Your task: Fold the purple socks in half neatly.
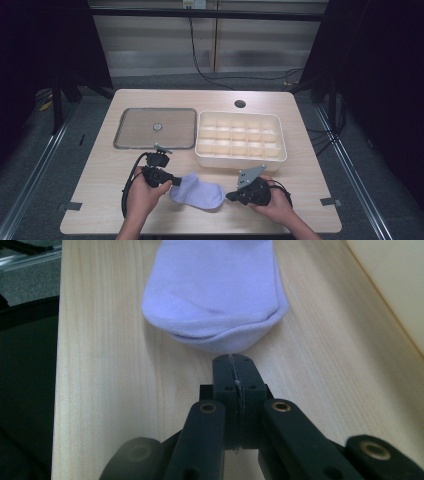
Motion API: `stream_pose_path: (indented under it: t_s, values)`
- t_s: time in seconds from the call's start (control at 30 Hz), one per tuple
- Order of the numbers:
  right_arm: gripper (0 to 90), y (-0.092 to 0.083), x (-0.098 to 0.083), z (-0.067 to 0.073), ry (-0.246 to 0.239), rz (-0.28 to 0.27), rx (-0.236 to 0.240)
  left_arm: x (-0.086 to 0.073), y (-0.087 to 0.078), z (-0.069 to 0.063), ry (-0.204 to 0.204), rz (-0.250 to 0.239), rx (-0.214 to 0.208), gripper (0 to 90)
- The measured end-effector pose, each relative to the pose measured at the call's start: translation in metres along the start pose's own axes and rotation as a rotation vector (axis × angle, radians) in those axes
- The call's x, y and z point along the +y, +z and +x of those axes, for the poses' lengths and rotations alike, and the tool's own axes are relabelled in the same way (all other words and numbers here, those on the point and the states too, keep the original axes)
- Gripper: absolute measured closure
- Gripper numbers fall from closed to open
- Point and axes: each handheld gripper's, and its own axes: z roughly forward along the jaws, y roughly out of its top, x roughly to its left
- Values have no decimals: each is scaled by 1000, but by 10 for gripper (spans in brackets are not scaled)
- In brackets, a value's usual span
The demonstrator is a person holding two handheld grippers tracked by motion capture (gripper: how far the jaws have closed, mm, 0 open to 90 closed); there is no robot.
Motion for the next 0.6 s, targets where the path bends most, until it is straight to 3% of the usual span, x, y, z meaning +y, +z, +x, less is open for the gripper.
stream_pose_path:
  t_s: [0.6]
  values:
    - [899, -1, 1, -3, 22, -18, -7, 5, 4, -18, 29, -3, -4, 808]
